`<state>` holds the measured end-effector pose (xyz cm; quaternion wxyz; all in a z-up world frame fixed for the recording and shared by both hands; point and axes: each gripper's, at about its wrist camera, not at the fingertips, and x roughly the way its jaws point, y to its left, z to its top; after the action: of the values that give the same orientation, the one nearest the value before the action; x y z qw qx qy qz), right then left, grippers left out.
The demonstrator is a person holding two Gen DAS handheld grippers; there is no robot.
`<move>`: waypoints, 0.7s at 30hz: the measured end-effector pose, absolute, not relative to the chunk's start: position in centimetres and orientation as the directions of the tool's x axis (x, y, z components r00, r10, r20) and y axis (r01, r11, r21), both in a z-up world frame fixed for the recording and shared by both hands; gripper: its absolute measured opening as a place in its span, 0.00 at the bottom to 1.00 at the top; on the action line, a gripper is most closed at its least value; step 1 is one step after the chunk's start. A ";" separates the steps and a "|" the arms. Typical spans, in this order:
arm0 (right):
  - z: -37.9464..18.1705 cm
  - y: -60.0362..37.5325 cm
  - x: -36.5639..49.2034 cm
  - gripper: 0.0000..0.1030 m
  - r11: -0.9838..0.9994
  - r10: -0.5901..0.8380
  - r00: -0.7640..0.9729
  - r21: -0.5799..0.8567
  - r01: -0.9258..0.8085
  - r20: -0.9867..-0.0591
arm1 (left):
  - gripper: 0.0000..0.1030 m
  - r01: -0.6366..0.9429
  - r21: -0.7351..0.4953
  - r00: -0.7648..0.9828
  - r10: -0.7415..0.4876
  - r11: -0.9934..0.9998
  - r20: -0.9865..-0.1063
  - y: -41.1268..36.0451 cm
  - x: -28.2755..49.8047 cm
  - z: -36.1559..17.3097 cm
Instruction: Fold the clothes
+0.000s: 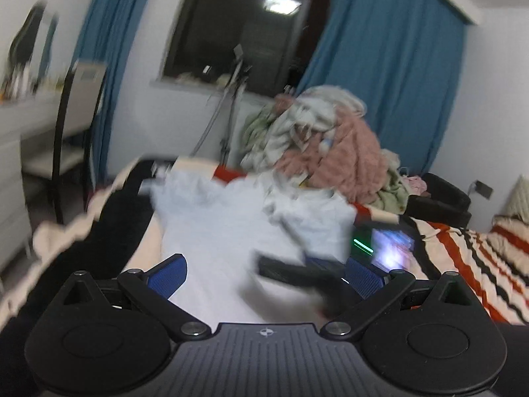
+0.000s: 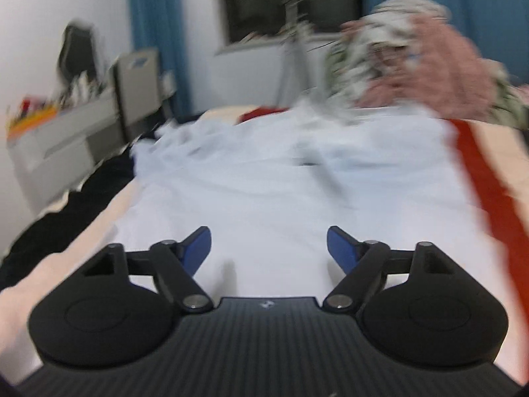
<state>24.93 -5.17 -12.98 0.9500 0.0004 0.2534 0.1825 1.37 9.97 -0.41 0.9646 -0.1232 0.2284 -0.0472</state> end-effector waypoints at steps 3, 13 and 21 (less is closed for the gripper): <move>-13.4 2.1 28.9 0.74 0.894 0.396 0.788 0.004 -0.447 -0.472 | 1.00 -0.040 -0.367 0.874 -0.145 0.929 -0.463 13.2 2.8 -2.0; -14.2 15.9 39.5 0.66 0.892 0.322 0.841 -0.160 -0.424 -0.435 | 1.00 -0.189 -0.513 0.869 -0.101 0.837 -0.485 18.4 6.1 -5.8; -11.0 15.0 41.6 0.07 0.912 0.297 0.872 -0.155 -0.380 -0.390 | 1.00 -0.193 -0.461 0.875 -0.061 0.866 -0.480 17.2 6.8 -6.0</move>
<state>41.56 15.03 -11.05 0.9607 -0.1138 0.1821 0.1761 6.82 17.25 -6.04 0.9337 -0.2564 0.2476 0.0354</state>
